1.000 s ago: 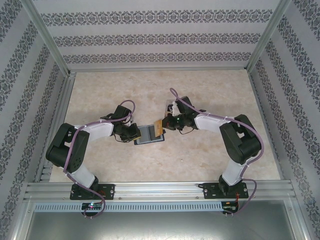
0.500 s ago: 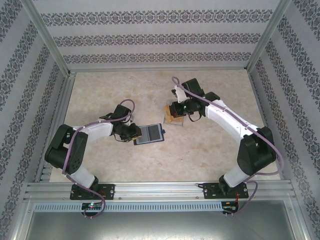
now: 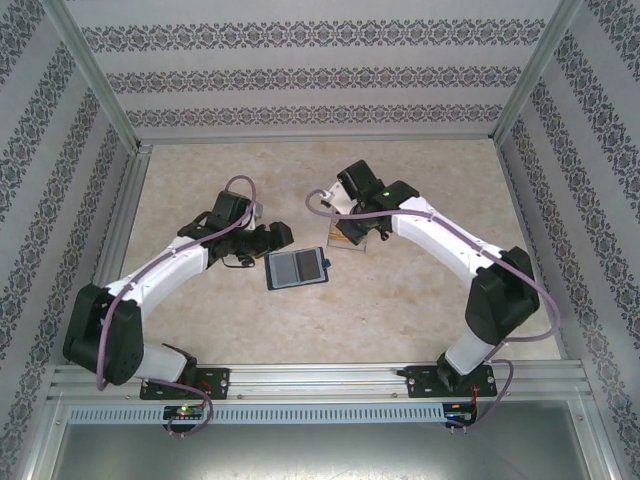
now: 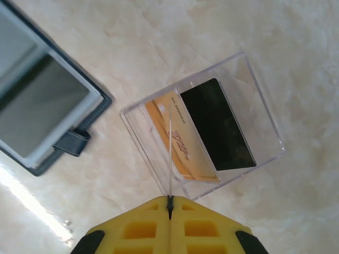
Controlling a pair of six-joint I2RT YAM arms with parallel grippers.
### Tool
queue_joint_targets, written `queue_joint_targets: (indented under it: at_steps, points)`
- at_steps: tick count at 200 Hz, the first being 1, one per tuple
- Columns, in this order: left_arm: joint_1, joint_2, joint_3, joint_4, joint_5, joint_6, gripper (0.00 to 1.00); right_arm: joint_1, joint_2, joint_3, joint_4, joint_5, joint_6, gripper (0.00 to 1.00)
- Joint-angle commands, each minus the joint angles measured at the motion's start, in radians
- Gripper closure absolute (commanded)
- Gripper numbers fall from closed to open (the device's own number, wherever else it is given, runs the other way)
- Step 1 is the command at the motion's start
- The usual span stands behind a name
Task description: Take the credit cards out of the card holder
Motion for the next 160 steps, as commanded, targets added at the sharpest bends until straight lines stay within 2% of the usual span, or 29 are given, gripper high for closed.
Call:
queue_joint_targets:
  at_steps: [1, 70, 160]
  points:
    - [0.017, -0.03, 0.005, -0.071, -0.032, 0.015, 0.05, 0.036, 0.043, 0.019, 0.001, 0.112, -0.157, 1.0]
    - [0.029, -0.062, -0.037, -0.079, -0.036, 0.009, 0.05, 0.043, 0.102, 0.018, 0.06, 0.167, -0.253, 1.0]
    - [0.031, -0.066, -0.044, -0.082, -0.033, 0.012, 0.05, 0.025, 0.14, -0.045, 0.088, 0.112, -0.286, 1.0]
